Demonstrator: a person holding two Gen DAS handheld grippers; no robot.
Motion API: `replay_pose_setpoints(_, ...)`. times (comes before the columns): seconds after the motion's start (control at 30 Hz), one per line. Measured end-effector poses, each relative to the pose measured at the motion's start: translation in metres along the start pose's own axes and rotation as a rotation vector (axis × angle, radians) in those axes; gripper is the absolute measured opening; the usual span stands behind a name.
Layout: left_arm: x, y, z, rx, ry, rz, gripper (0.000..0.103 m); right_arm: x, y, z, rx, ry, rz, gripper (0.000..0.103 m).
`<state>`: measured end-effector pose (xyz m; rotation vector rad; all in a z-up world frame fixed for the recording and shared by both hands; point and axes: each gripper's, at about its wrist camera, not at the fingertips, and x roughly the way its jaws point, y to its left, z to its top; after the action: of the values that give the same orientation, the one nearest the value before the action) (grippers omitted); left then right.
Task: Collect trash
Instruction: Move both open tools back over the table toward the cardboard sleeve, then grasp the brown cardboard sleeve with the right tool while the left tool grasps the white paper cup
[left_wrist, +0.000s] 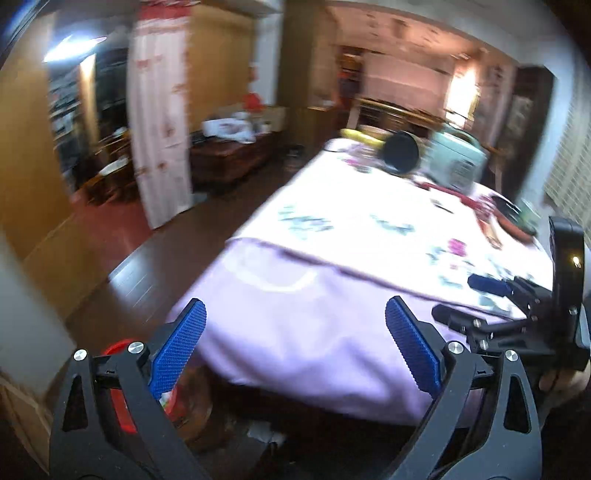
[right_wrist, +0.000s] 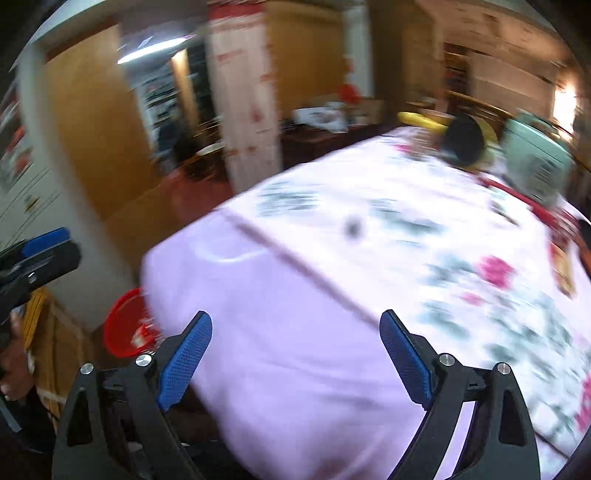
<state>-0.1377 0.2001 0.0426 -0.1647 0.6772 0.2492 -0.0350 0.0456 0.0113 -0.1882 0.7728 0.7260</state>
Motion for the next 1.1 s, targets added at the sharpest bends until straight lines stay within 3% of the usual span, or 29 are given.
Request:
replay_pose_setpoints(0.2, 0.040, -0.103, 0.034, 0.147, 0.068, -0.198, 0.095, -0.042, -0.111, -0.017, 0.164, -0.057, -0.129, 0.090)
replay_pose_setpoints(0.37, 0.065, -0.192, 0.069, 0.253, 0.074, -0.337, 0.095, -0.067, -0.165, -0.029, 0.248, -0.089, -0.232, 0.091)
replay_pose_setpoints(0.5, 0.076, -0.240, 0.097, 0.277, 0.082, -0.414, 0.095, -0.090, -0.214, -0.024, 0.310, -0.119, -0.322, 0.091)
replay_pose_setpoints(0.6, 0.087, -0.267, 0.128, 0.309, 0.074, -0.436, 0.095, -0.104, -0.248, -0.016, 0.363, -0.143, -0.382, 0.092)
replay_pose_setpoints(0.7, 0.099, -0.282, 0.158, 0.272, 0.055, -0.451, 0.096, -0.109, -0.279, -0.003, 0.410, -0.155, -0.409, 0.092)
replay_pose_setpoints(0.83, 0.130, -0.303, 0.189, 0.254, 0.049, -0.422, 0.096, -0.103, -0.322, 0.020, 0.465, -0.173, -0.456, 0.095)
replay_pose_setpoints(1.0, 0.198, -0.322, 0.205, 0.247, 0.124, -0.392, 0.096, -0.060, -0.363, 0.040, 0.493, -0.134, -0.486, 0.097)
replay_pose_setpoints(1.1, 0.250, -0.332, 0.197, 0.284, 0.166, -0.319, 0.096, -0.011, -0.384, 0.042, 0.495, -0.051, -0.488, 0.097)
